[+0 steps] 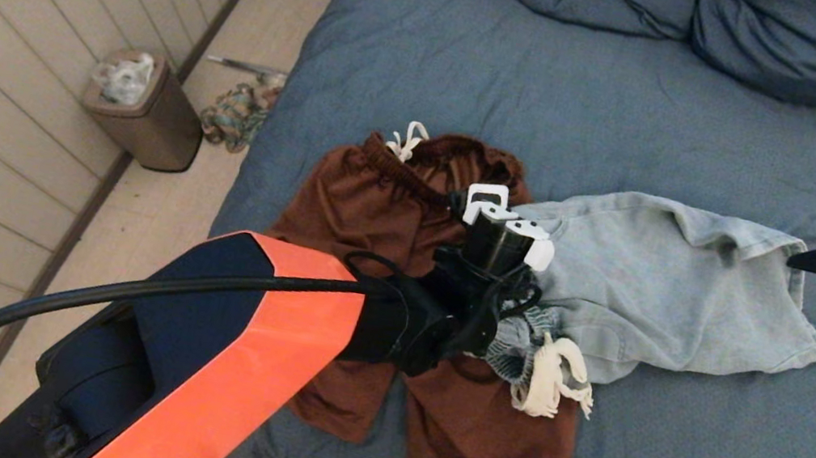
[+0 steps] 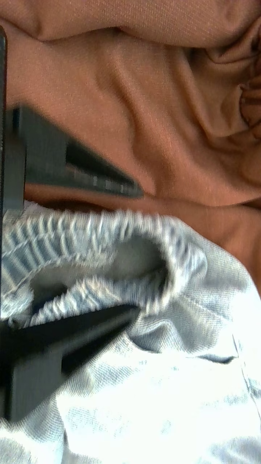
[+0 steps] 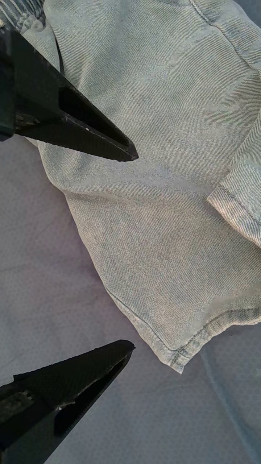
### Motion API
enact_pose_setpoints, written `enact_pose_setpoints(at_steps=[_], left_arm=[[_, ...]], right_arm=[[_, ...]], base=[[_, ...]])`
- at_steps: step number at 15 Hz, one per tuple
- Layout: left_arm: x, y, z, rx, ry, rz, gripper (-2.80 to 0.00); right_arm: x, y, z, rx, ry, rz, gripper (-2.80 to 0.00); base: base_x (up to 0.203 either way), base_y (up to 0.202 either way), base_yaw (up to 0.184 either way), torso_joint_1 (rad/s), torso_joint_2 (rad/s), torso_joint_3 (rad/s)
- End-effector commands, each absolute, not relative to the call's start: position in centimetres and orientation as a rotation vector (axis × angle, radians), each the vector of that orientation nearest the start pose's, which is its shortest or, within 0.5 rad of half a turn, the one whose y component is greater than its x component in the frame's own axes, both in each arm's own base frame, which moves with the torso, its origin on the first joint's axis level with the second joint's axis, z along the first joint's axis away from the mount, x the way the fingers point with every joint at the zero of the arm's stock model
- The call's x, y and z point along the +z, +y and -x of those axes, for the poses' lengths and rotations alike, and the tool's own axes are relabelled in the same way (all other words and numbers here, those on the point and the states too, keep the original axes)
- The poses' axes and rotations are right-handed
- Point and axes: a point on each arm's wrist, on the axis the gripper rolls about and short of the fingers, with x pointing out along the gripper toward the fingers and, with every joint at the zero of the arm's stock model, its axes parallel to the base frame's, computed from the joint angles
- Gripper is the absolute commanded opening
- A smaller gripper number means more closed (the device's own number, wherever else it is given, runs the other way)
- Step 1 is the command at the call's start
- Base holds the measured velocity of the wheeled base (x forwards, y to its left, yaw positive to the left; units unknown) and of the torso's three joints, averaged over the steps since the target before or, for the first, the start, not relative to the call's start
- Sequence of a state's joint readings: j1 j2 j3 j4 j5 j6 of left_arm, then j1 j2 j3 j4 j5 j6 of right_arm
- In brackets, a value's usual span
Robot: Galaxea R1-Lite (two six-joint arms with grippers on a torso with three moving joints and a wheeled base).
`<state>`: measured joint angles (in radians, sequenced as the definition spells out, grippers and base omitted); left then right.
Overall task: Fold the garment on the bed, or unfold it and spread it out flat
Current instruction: Unford the blue shorts
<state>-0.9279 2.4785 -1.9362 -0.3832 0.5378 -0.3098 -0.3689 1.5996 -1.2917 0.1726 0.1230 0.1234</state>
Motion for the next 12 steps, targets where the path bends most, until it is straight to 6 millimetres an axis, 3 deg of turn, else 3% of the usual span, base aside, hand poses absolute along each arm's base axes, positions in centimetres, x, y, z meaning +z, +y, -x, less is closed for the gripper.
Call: enact_pose_setpoints(at_steps=[1, 9, 12], left_arm=[[14.6, -41.2, -32.1, -0.368, 0.173, 0.204, -2.8], [14.8, -41.2, -32.1, -0.364, 0.17, 0.208, -2.8], [15.2, -41.0, -32.0, -0.361, 0.162, 0.216, -2.8]], right_arm=[[27.1, -10.1, -26.9, -0.27, 0.453, -0.239, 0.0], [27.1, -10.1, -27.2, -0.264, 0.453, -0.235, 0.0], [26.2, -10.3, -29.6, -0.249, 0.471, -0.231, 0.0]], base=[[0.0, 0.0, 0.0, 0.0, 0.0, 0.0], [0.0, 0.0, 0.0, 0.0, 0.0, 0.0], [0.0, 0.0, 0.0, 0.0, 0.0, 0.0]])
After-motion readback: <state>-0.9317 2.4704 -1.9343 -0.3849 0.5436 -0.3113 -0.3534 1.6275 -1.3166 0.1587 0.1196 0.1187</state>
